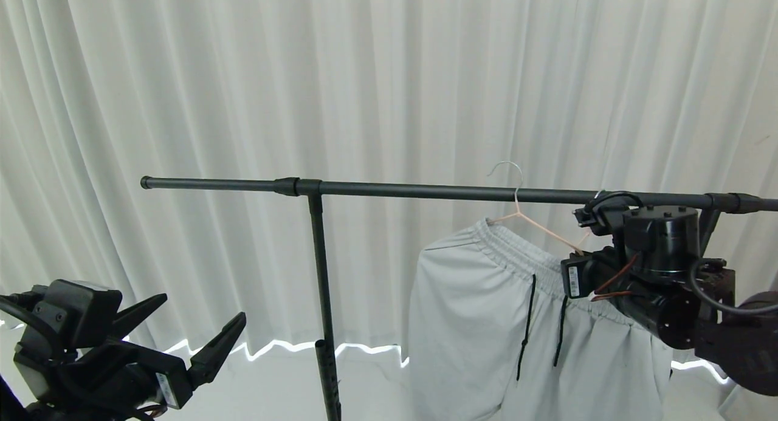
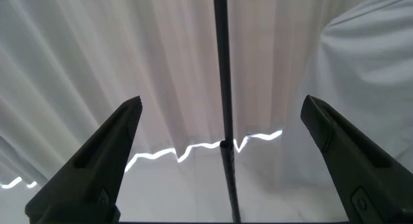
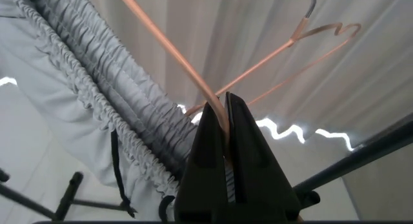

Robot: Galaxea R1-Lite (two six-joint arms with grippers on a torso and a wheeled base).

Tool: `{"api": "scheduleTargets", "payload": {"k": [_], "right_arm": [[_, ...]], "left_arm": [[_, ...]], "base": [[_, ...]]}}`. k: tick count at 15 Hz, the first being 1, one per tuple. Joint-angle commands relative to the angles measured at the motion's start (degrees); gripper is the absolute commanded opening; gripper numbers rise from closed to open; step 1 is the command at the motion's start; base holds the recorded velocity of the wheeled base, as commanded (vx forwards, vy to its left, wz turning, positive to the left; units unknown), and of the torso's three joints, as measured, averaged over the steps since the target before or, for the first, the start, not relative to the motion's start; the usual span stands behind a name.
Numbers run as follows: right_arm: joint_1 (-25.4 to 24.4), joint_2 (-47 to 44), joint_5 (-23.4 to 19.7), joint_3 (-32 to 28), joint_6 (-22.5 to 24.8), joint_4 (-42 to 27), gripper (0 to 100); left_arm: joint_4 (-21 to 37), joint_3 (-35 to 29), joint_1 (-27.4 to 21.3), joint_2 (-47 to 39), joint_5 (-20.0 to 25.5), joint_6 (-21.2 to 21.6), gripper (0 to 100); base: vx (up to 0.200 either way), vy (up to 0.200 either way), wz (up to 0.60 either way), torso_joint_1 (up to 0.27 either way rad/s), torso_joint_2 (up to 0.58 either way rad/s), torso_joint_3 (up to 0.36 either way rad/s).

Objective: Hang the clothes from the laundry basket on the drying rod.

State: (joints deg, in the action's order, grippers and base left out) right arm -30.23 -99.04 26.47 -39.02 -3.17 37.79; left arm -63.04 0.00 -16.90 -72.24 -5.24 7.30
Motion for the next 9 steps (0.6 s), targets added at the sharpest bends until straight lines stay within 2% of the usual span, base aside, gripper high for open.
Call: {"api": "scheduleTargets", "payload": {"k": [1, 4, 9], "right_arm": [[0.53, -3.62, 0.78, -2.46, 0.09, -0.09, 0], [0.53, -7.22, 2.19, -5.19, 0.62, -0.17, 0], [0.17, -9.51, 3.42, -6.07, 0.8, -0.17, 0]], "left_arm": [[0.02, 0.0, -0.07, 0.7, -0.03, -0.01, 100], [0.02, 0.0, -0.07, 1.67, -0.03, 0.08, 100], [0.11, 0.0, -0.07, 1.84, -0.03, 0.43, 100]], "base": [[0.0, 0.0, 0.0, 0.0, 0.0, 0.0], [0.0, 0.0, 0.0, 0.0, 0.0, 0.0], [0.0, 0.0, 0.0, 0.0, 0.0, 0.0]]}}
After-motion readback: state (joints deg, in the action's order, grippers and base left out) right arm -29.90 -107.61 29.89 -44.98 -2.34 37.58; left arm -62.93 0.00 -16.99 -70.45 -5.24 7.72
